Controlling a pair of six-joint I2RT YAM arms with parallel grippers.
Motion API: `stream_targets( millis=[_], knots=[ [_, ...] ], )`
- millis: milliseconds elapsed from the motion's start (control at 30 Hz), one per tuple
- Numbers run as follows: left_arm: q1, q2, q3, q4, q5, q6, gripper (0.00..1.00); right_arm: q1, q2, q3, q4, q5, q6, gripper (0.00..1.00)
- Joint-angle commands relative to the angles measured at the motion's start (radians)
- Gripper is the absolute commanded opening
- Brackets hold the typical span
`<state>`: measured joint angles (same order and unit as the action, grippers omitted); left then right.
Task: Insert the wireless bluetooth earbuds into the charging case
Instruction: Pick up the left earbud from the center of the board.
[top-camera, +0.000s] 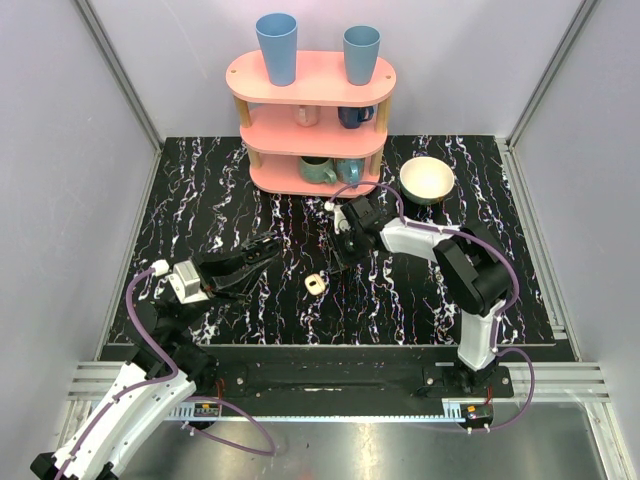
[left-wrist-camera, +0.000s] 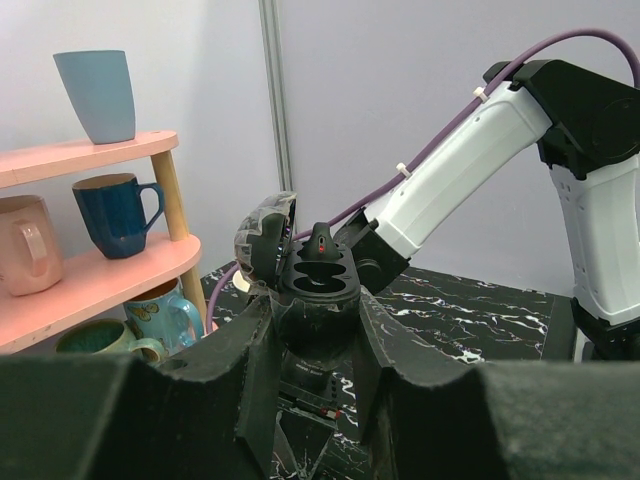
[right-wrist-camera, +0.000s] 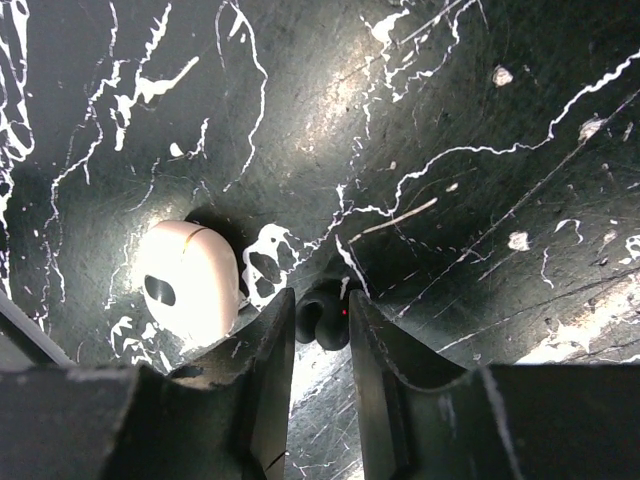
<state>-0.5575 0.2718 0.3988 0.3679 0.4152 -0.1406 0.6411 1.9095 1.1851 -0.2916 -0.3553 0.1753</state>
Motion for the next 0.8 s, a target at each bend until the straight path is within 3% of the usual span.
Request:
stream_targets(
  millis=[0, 767],
  knots=[
    [-0.002, 0.012, 0.011, 0.051, 0.005, -0.011, 0.00, -0.004, 0.014, -0.004, -0.007, 0.026, -0.019, 0.35],
    [-0.002, 0.021, 0.008, 0.063, 0.010, -0.022, 0.00, -0.004, -0.012, -0.070, -0.024, 0.019, -0.031, 0.33]
  ],
)
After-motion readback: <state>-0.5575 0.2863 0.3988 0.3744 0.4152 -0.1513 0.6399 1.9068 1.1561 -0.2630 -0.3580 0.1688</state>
